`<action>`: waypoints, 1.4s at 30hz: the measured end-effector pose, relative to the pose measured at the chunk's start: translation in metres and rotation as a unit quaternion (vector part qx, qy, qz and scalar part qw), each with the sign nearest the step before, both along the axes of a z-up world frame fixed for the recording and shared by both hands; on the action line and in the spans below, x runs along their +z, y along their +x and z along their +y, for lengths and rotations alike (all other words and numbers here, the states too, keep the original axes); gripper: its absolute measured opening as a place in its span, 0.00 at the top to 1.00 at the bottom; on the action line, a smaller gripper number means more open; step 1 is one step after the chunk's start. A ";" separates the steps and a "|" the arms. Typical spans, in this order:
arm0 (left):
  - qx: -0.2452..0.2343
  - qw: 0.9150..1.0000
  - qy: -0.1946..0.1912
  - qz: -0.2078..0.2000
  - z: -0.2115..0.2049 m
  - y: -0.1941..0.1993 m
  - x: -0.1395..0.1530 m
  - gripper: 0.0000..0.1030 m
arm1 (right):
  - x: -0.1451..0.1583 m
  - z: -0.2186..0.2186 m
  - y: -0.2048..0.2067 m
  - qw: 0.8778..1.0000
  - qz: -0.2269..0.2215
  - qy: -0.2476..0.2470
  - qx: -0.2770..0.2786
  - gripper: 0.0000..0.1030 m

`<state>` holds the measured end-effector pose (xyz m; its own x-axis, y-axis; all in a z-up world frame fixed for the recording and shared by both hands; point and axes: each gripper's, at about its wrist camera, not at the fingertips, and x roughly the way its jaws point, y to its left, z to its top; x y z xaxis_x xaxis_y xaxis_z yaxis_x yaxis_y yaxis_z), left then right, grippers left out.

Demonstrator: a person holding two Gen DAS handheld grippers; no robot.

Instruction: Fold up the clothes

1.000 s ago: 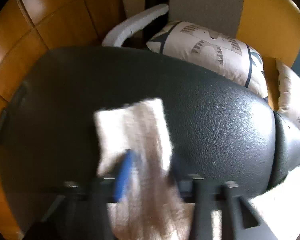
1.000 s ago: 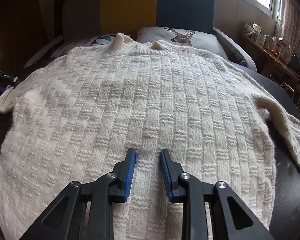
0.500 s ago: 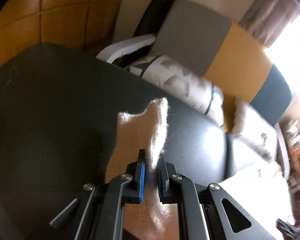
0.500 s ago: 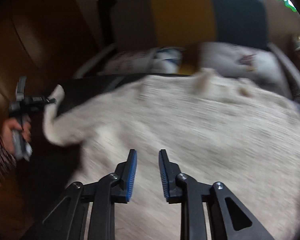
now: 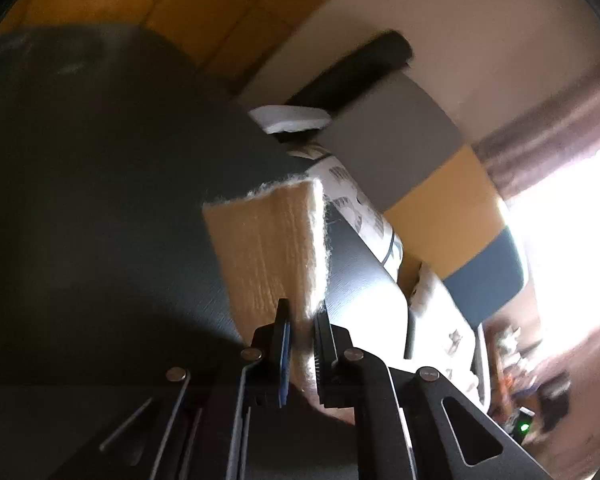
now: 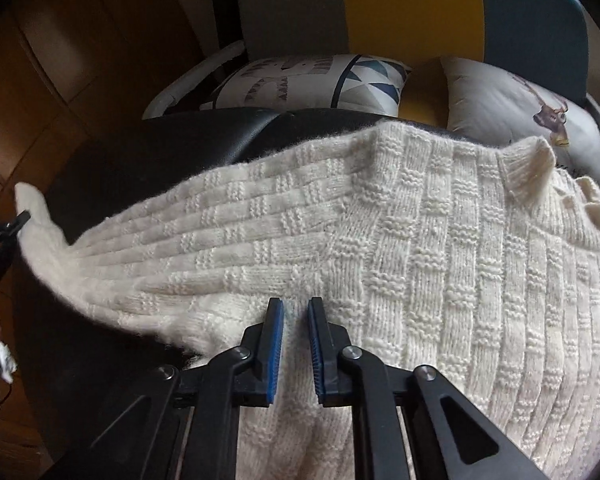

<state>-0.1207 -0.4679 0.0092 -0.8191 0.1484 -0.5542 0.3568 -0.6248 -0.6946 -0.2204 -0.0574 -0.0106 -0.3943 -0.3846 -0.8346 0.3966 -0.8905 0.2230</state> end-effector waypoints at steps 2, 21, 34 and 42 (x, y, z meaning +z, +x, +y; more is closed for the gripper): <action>0.025 0.999 0.034 0.002 0.000 0.018 -0.017 0.90 | -0.001 0.002 0.003 1.000 0.005 -0.002 -0.008 0.88; 0.128 0.980 0.146 -0.051 -0.009 0.038 -0.052 0.67 | 0.001 -0.004 0.003 1.000 0.003 0.023 -0.009 0.88; 0.107 0.988 0.110 -0.021 -0.011 0.021 -0.033 0.94 | 0.000 -0.006 0.008 0.999 0.017 0.030 -0.005 0.88; -0.015 0.996 0.048 0.075 0.037 -0.043 0.087 0.94 | 0.000 -0.005 0.007 1.000 0.014 0.026 -0.005 0.88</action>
